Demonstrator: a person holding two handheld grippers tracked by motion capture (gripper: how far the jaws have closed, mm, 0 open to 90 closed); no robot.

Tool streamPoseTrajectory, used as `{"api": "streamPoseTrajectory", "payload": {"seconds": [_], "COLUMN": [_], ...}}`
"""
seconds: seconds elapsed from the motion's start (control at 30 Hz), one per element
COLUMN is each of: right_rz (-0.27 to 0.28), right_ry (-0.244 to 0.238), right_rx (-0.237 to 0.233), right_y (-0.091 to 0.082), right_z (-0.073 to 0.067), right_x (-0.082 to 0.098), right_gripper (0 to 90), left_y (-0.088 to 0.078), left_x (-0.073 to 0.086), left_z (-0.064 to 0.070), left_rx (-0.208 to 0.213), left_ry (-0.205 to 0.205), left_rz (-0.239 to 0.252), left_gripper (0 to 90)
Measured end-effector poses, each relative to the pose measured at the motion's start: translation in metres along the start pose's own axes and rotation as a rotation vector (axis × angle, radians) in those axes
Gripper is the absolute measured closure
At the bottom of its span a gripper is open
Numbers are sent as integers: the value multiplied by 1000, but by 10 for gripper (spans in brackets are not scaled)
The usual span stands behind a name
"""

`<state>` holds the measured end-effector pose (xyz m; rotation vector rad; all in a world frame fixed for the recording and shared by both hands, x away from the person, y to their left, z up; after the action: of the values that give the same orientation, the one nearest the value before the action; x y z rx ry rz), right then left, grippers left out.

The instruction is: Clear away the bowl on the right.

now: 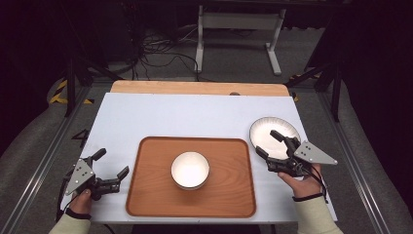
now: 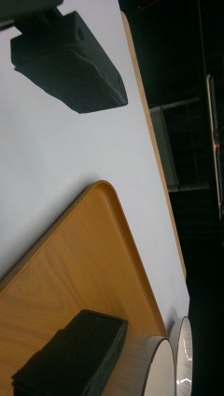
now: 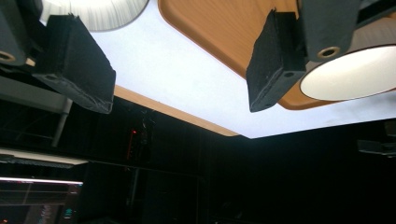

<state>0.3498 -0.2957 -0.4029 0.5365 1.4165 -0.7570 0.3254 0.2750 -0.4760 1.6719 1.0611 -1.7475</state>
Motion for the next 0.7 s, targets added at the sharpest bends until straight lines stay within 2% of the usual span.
{"api": "streamPoseTrajectory", "payload": {"seconds": [0.13, 0.3, 0.7], "right_rz": [11, 3, -20], "right_ry": [26, 18, 23], "right_rx": [18, 35, 28], "right_y": [-4, -7, -8], "right_z": [3, 8, 6], "right_x": [11, 26, 45], "right_gripper": [242, 241, 236], "left_y": [0, 0, 0], "left_x": [0, 0, 0], "left_z": [0, 0, 0], "left_rx": [0, -2, -2], "left_ry": [0, 0, 1], "left_rz": [0, 2, 1], "left_gripper": [3, 3, 3]}}
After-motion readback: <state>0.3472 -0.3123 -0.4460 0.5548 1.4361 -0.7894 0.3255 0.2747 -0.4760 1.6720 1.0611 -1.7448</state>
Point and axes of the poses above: each handheld gripper's, and its own axes: y roughly forward along the jaws, x roughly out of its underside, z roughly to its right, the point moved 1 cm from there along y, roughly forward along the jaws, and after that the axes turned 2 degrees about -z, right-handed, at the moved point
